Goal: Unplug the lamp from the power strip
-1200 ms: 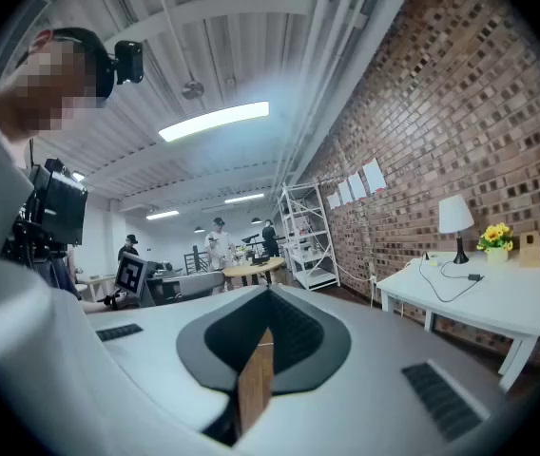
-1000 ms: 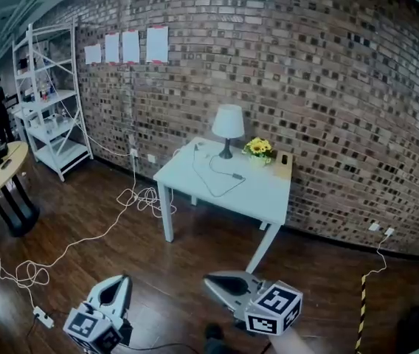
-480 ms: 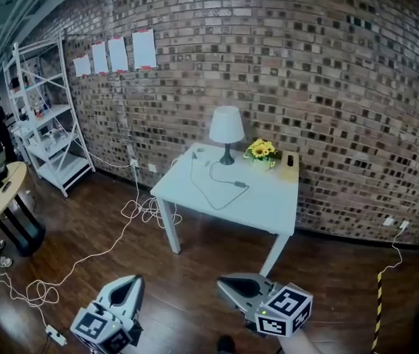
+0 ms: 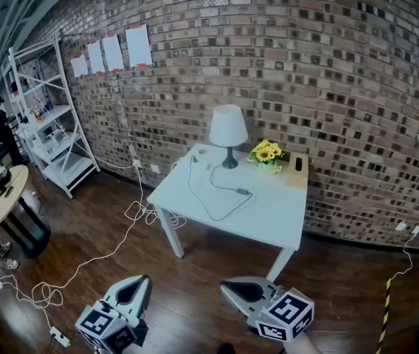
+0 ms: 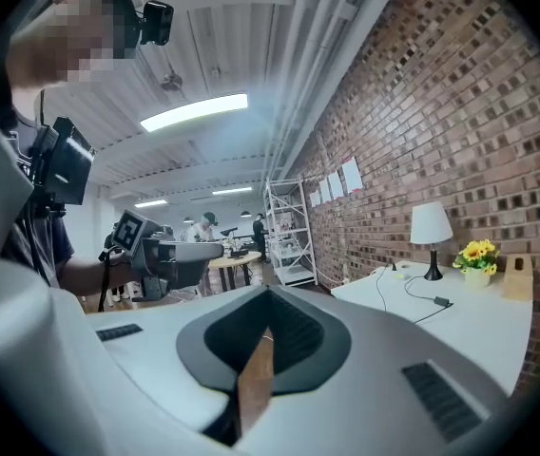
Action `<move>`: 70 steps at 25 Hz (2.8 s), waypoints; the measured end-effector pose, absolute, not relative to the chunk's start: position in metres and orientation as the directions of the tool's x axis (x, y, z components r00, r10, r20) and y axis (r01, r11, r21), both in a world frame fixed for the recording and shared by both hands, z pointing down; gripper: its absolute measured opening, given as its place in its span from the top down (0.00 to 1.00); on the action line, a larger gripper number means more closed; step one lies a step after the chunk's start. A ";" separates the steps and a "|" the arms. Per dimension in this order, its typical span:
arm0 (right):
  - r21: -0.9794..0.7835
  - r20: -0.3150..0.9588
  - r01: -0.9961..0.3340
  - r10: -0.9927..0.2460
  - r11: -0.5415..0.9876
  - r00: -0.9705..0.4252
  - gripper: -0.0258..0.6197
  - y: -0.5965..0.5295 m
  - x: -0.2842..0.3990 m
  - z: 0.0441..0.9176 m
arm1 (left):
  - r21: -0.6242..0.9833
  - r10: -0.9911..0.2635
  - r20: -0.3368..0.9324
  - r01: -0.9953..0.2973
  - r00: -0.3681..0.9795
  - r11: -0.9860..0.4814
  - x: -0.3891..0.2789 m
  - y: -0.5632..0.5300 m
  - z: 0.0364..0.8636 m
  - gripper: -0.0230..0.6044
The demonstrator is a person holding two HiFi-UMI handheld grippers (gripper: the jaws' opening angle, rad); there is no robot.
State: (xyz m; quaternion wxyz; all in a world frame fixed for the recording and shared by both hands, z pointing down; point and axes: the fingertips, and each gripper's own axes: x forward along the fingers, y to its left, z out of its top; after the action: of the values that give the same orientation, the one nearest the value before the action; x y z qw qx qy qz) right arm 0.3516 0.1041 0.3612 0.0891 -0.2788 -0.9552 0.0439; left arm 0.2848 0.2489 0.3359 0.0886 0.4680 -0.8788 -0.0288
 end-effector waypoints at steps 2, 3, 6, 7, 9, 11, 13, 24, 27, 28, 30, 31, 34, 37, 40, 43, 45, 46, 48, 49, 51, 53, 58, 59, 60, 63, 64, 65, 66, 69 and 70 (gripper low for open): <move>-0.142 0.141 0.527 0.544 0.838 -0.827 0.98 0.093 0.343 0.363 | 0.126 -0.827 0.142 -0.819 -0.544 0.560 0.279 0.236 0.336 0.94; -0.148 0.138 0.527 0.545 0.837 -0.827 0.98 0.088 0.340 0.364 | 0.120 -0.828 0.148 -0.821 -0.541 0.558 0.276 0.229 0.336 0.94; -0.169 0.113 0.538 0.559 0.826 -0.822 0.98 0.075 0.331 0.367 | 0.109 -0.826 0.170 -0.823 -0.537 0.558 0.270 0.214 0.338 0.94; -0.176 0.099 0.541 0.561 0.823 -0.822 0.98 0.070 0.327 0.366 | 0.108 -0.824 0.177 -0.821 -0.539 0.560 0.268 0.210 0.339 0.94; -0.188 0.082 0.542 0.563 0.819 -0.823 0.98 0.062 0.320 0.367 | 0.108 -0.819 0.186 -0.818 -0.542 0.566 0.263 0.203 0.341 0.94; -0.188 0.089 0.558 0.580 0.808 -0.810 0.98 0.058 0.316 0.370 | 0.108 -0.817 0.189 -0.815 -0.545 0.569 0.260 0.197 0.341 0.94; -0.180 0.104 0.578 0.600 0.796 -0.793 0.98 0.058 0.313 0.374 | 0.106 -0.814 0.192 -0.813 -0.548 0.573 0.259 0.193 0.341 0.94; -0.200 0.140 0.607 0.636 0.769 -0.759 0.98 0.075 0.304 0.385 | 0.092 -0.815 0.209 -0.819 -0.540 0.566 0.246 0.187 0.345 0.94; -0.221 0.142 0.587 0.622 0.779 -0.770 0.98 0.077 0.298 0.383 | 0.104 -0.826 0.197 -0.826 -0.529 0.554 0.238 0.189 0.348 0.94; -0.235 0.141 0.585 0.623 0.776 -0.770 0.98 0.080 0.297 0.383 | 0.109 -0.829 0.192 -0.828 -0.525 0.550 0.234 0.190 0.349 0.94; -0.254 0.136 0.589 0.631 0.767 -0.764 0.98 0.087 0.295 0.381 | 0.124 -0.837 0.180 -0.832 -0.517 0.541 0.225 0.190 0.351 0.94; -0.255 0.138 0.586 0.629 0.769 -0.765 0.98 0.089 0.292 0.381 | 0.132 -0.842 0.173 -0.835 -0.511 0.534 0.220 0.190 0.351 0.94; -0.230 0.167 0.562 0.601 0.795 -0.782 0.98 0.092 0.280 0.384 | 0.149 -0.865 0.153 -0.855 -0.477 0.497 0.206 0.187 0.356 0.94; -0.214 0.187 0.539 0.576 0.815 -0.796 0.98 0.099 0.262 0.382 | 0.155 -0.886 0.145 -0.874 -0.440 0.460 0.188 0.189 0.357 0.94; -0.210 0.196 0.513 0.550 0.832 -0.812 0.98 0.105 0.240 0.377 | 0.159 -0.898 0.140 -0.886 -0.416 0.435 0.166 0.196 0.355 0.94; -0.202 0.210 0.491 0.527 0.847 -0.823 0.98 0.115 0.220 0.374 | 0.174 -0.907 0.132 -0.892 -0.399 0.417 0.143 0.206 0.354 0.94; -0.192 0.219 0.490 0.524 0.850 -0.823 0.98 0.127 0.206 0.371 | 0.179 -0.911 0.128 -0.894 -0.392 0.410 0.127 0.214 0.353 0.94; -0.184 0.224 0.491 0.523 0.852 -0.823 0.98 0.132 0.199 0.370 | 0.179 -0.912 0.127 -0.896 -0.390 0.407 0.120 0.217 0.352 0.94; -0.167 0.236 0.491 0.518 0.855 -0.822 0.98 0.141 0.188 0.369 | 0.178 -0.917 0.123 -0.900 -0.380 0.397 0.109 0.221 0.353 0.94; -0.158 0.241 0.490 0.514 0.857 -0.823 0.98 0.145 0.183 0.368 | 0.176 -0.920 0.121 -0.904 -0.374 0.391 0.104 0.223 0.353 0.94; -0.142 0.246 0.489 0.509 0.861 -0.825 0.98 0.152 0.172 0.366 | 0.168 -0.925 0.120 -0.910 -0.361 0.378 0.095 0.228 0.352 0.94; -0.138 0.242 0.490 0.509 0.861 -0.826 0.98 0.158 0.162 0.364 | 0.157 -0.927 0.120 -0.915 -0.356 0.371 0.087 0.234 0.351 0.94; -0.186 0.211 0.495 0.527 0.849 -0.823 0.98 0.169 0.136 0.354 | 0.138 -0.919 0.101 -0.910 -0.380 0.392 0.063 0.254 0.347 0.94; -0.170 0.218 0.496 0.524 0.851 -0.824 0.98 0.172 0.132 0.353 | 0.139 -0.917 0.098 -0.907 -0.386 0.397 0.059 0.259 0.346 0.94; -0.139 0.228 0.500 0.519 0.855 -0.824 0.98 0.174 0.130 0.351 | 0.140 -0.916 0.095 -0.906 -0.390 0.400 0.055 0.262 0.346 0.94; -0.021 0.249 0.527 0.515 0.849 -0.820 0.98 0.187 0.122 0.348 | 0.147 -0.911 0.085 -0.899 -0.404 0.412 0.044 0.271 0.345 0.94; 0.001 0.253 0.539 0.521 0.843 -0.815 0.98 0.192 0.119 0.348 | 0.151 -0.910 0.083 -0.897 -0.407 0.415 0.041 0.274 0.344 0.94; 0.012 0.256 0.547 0.526 0.837 -0.811 0.98 0.196 0.115 0.349 | 0.154 -0.909 0.082 -0.896 -0.408 0.416 0.039 0.276 0.345 0.94; 0.015 0.258 0.552 0.530 0.834 -0.808 0.98 0.198 0.112 0.350 | 0.155 -0.910 0.084 -0.897 -0.406 0.415 0.038 0.276 0.347 0.94; 0.001 0.251 0.561 0.543 0.828 -0.802 0.98 0.199 0.109 0.352 | 0.136 -0.911 0.106 -0.901 -0.400 0.411 0.032 0.274 0.357 0.94; -0.009 0.245 0.565 0.550 0.825 -0.798 0.98 0.198 0.109 0.353 | 0.131 -0.911 0.113 -0.902 -0.398 0.410 0.031 0.272 0.359 0.94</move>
State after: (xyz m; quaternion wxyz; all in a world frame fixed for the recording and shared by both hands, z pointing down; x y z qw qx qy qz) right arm 0.1095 0.1976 0.3527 0.1191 -0.2943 -0.9477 -0.0324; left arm 0.0310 0.2720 0.3593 0.0835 0.5424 -0.8356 -0.0243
